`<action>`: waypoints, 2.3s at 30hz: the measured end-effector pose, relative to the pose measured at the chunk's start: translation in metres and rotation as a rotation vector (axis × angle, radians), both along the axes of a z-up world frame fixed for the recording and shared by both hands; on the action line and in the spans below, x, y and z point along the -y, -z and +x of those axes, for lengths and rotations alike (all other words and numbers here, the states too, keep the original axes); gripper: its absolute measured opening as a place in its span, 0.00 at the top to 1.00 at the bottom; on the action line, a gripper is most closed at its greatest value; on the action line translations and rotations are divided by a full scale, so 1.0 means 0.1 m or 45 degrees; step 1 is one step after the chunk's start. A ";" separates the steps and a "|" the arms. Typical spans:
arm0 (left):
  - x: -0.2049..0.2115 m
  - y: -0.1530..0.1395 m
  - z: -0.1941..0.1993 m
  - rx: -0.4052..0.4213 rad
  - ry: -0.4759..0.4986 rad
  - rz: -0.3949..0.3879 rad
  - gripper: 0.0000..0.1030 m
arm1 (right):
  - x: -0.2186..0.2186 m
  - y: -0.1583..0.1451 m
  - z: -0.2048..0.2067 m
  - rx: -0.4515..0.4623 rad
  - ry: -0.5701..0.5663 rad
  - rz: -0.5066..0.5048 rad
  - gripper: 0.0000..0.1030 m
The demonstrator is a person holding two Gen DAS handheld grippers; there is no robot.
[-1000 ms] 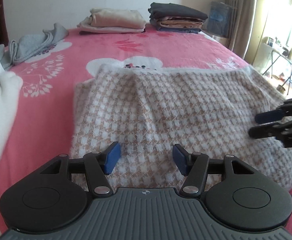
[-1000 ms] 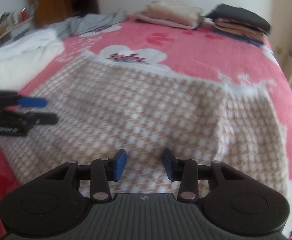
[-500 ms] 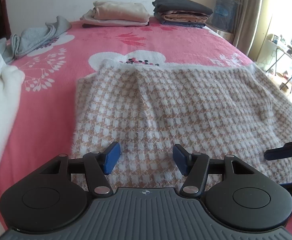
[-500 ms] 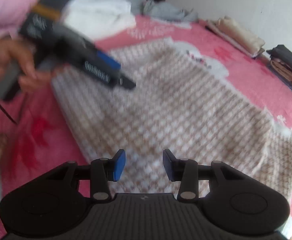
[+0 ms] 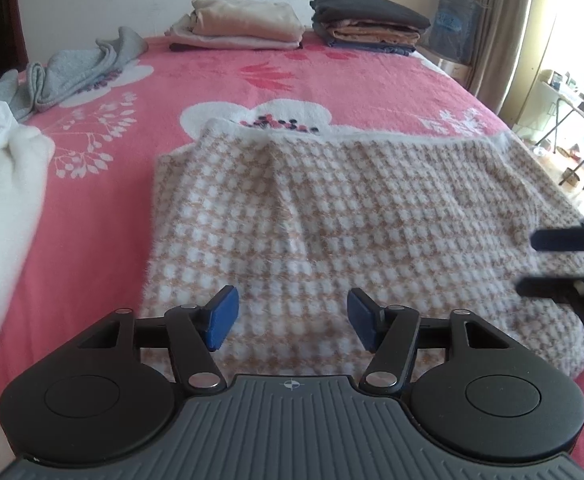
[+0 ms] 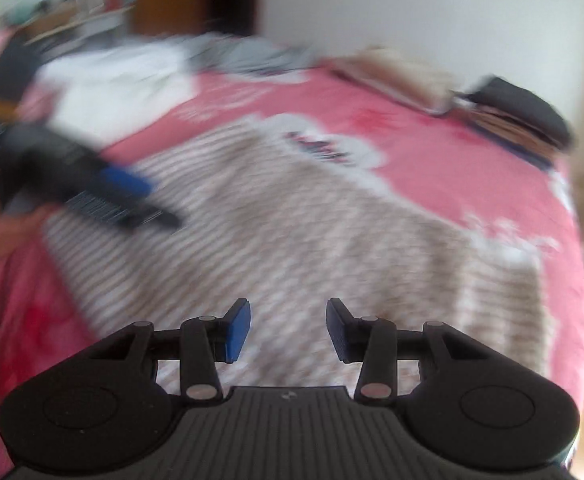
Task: Fold clothes
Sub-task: 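Open both grippers wide and lower them to the cardigan hem edge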
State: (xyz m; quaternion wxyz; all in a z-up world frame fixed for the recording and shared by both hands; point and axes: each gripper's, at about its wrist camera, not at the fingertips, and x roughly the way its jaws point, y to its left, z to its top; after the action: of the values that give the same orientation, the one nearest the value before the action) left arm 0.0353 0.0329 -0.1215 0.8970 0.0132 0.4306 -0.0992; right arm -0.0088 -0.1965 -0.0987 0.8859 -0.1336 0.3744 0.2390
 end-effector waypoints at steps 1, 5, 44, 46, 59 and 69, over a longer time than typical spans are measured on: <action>0.03 0.01 0.00 -0.012 0.002 0.014 0.30 | 0.04 0.06 0.06 -0.037 0.051 0.018 0.56; 0.17 0.04 -0.02 -0.028 0.012 0.086 0.18 | 0.11 0.29 0.18 -0.153 0.148 0.044 0.53; 0.45 0.13 0.02 -0.089 -0.111 0.197 0.00 | 0.28 0.18 1.04 -0.099 0.496 0.163 0.16; 0.44 0.13 0.00 -0.072 -0.100 0.197 0.00 | 0.26 0.29 1.09 -0.102 0.462 0.134 0.03; 0.31 0.17 -0.04 0.023 -0.059 0.089 0.00 | 0.33 0.22 0.41 -0.240 0.515 0.099 0.00; -0.39 -0.12 -0.10 0.203 -0.158 -0.241 0.00 | 0.21 0.38 0.44 -0.259 0.578 0.062 0.00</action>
State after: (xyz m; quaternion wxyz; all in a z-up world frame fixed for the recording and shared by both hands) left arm 0.0254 0.0715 -0.1099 0.9299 -0.0904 0.3467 -0.0825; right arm 0.0352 -0.2172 -0.1368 0.8776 0.0002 0.4762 0.0550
